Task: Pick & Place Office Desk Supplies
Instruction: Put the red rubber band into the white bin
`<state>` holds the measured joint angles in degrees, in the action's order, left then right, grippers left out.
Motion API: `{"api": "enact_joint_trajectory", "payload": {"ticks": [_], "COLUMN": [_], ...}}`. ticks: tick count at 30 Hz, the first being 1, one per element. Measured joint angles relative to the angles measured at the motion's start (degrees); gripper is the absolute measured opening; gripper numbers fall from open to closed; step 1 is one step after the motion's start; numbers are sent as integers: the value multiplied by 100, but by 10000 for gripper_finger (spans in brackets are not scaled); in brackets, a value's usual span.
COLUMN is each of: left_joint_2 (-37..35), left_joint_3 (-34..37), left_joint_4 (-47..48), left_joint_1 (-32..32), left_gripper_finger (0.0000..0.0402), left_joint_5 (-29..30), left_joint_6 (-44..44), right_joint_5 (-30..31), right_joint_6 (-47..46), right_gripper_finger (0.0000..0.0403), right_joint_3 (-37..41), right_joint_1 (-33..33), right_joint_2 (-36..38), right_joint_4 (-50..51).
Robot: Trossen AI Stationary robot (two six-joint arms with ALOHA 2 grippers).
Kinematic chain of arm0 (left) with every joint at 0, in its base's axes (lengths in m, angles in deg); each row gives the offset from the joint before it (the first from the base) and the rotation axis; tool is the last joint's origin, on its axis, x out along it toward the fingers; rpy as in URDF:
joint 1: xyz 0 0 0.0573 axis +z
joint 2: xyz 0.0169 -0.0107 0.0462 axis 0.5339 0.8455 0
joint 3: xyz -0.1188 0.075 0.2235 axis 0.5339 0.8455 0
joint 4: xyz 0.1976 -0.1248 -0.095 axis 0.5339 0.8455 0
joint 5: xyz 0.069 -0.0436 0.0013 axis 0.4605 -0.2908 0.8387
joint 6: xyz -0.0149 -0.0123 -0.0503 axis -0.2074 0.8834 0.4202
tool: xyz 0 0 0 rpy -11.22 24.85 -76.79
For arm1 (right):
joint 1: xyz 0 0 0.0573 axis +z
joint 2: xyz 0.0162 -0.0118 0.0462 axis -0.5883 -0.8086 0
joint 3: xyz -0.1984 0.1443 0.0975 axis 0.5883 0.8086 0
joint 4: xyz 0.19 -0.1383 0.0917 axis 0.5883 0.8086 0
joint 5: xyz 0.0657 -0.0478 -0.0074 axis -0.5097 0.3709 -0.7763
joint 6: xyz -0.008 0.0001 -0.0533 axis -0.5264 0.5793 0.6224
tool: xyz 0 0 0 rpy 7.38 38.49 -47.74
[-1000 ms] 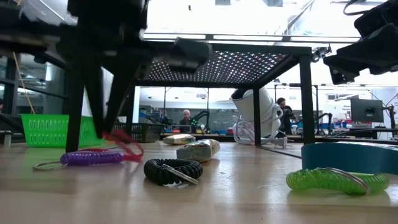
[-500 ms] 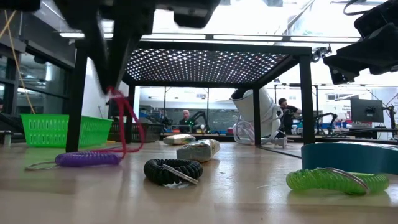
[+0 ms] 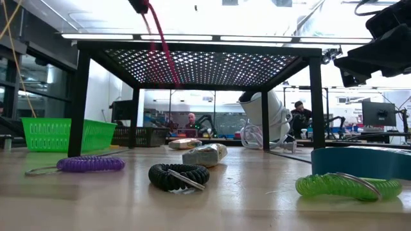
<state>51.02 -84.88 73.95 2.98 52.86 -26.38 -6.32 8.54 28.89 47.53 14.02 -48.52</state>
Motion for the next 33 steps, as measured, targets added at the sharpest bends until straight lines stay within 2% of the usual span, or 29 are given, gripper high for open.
{"api": "enact_joint_trajectory", "payload": {"ticks": [11,16,21,28,33], "left_joint_2": [-76,-327,-735,-1303,-1562], "left_joint_3": [2,2,2,2,2], "left_joint_4": [328,427,573,1137,1643], "left_joint_1": [-141,-366,-619,-745,-893], "left_gripper_finger": [1,1,1,1,1], "left_joint_5": [156,147,167,167,181], "left_joint_6": [229,863,1953,4299,5475], "right_joint_5": [0,0,0,-1,0], "right_joint_6": [0,-1,-1,-1,-1], "right_gripper_finger": [126,126,126,126,126], "right_joint_3": [0,2,1,0,2], "right_joint_1": [0,0,0,0,0], "right_joint_2": [-2,-1,-2,-2,-2], "right_joint_4": [0,0,0,0,0]}}
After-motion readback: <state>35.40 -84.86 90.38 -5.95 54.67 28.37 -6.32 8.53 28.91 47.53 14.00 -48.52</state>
